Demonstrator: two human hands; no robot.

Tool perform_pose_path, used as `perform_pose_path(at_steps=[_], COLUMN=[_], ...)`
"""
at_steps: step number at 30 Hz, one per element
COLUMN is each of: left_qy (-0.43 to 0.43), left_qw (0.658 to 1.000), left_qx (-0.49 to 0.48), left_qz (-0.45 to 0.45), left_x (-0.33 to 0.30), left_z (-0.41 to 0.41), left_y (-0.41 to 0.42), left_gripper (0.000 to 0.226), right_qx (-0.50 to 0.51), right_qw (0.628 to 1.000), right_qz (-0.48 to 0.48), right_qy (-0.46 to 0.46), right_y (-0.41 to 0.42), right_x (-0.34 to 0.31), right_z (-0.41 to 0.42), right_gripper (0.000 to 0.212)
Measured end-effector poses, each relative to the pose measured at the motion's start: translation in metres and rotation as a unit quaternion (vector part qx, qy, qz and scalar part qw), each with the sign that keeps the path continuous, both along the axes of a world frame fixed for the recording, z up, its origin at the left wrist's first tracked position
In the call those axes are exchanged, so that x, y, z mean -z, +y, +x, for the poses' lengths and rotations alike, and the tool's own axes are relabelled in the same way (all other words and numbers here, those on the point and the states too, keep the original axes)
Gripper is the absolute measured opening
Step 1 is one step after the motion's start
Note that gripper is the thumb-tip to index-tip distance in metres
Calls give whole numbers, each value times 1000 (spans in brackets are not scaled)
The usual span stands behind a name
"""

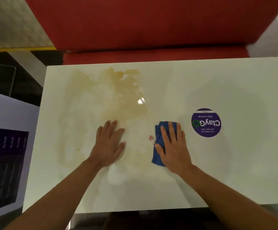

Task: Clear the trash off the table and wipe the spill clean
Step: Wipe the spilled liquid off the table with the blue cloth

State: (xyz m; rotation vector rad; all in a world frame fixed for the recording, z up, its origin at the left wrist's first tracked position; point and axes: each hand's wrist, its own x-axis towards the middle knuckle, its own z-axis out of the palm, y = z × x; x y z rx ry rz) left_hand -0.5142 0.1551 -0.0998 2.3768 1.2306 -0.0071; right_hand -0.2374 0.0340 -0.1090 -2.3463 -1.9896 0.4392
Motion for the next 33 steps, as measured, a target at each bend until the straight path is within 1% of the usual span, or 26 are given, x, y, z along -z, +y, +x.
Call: perform_pose_path(at_steps=[2, 4, 6, 10, 14, 16, 18, 20, 23, 25, 28, 30, 31, 33], left_qy=[-10, -14, -7, 14, 19, 16, 16, 13, 14, 19, 24, 20, 17, 18], left_qw=[1000, 999, 998, 998, 997, 997, 996, 996, 996, 996, 996, 996, 996, 996], left_qx=[16, 39, 53, 60, 65, 66, 69, 70, 66, 64, 60, 59, 57, 56], left_qz=[-4, 3, 14, 26, 37, 40, 45, 49, 52, 54, 56, 58, 61, 63], left_x=[3, 6, 8, 10, 13, 15, 16, 17, 18, 19, 19, 20, 20, 20], left_z=[-8, -14, -16, -17, -17, -17, -16, -16, -16, -16, -16, -16, -16, -16], left_y=[-1, 0, 1, 1, 1, 0, 0, 0, 0, 0, 1, 1, 0, -1], left_gripper=[58, 62, 65, 72, 77, 77, 77, 76, 75, 74, 73, 71, 71, 70], right_qx=[32, 65, 99, 121, 160, 191, 228, 248, 206, 167, 148, 152, 163, 239], right_qw=[999, 997, 994, 992, 986, 980, 972, 968, 978, 985, 989, 988, 985, 969], right_qz=[-2, -7, -27, -21, -23, -22, 3, 20, 36, 20, 11, -6, -20, -13], right_qy=[19, 32, 38, 18, -36, -51, -50, -25, 18, 35, 28, -19, -47, -62], right_y=[-57, -100, -117, -98, -53, -30, -21, -31, -70, -92, -103, -102, -99, -90], right_x=[-3, -6, -7, -3, -1, -1, -1, -2, -5, -6, -2, 4, 6, 6], right_z=[-31, -56, -68, -46, 11, 19, 0, -42, -113, -130, -93, -42, -13, 38], right_gripper=[80, 77, 73, 66, 62, 63, 65, 65, 66, 67, 64, 60, 57, 60])
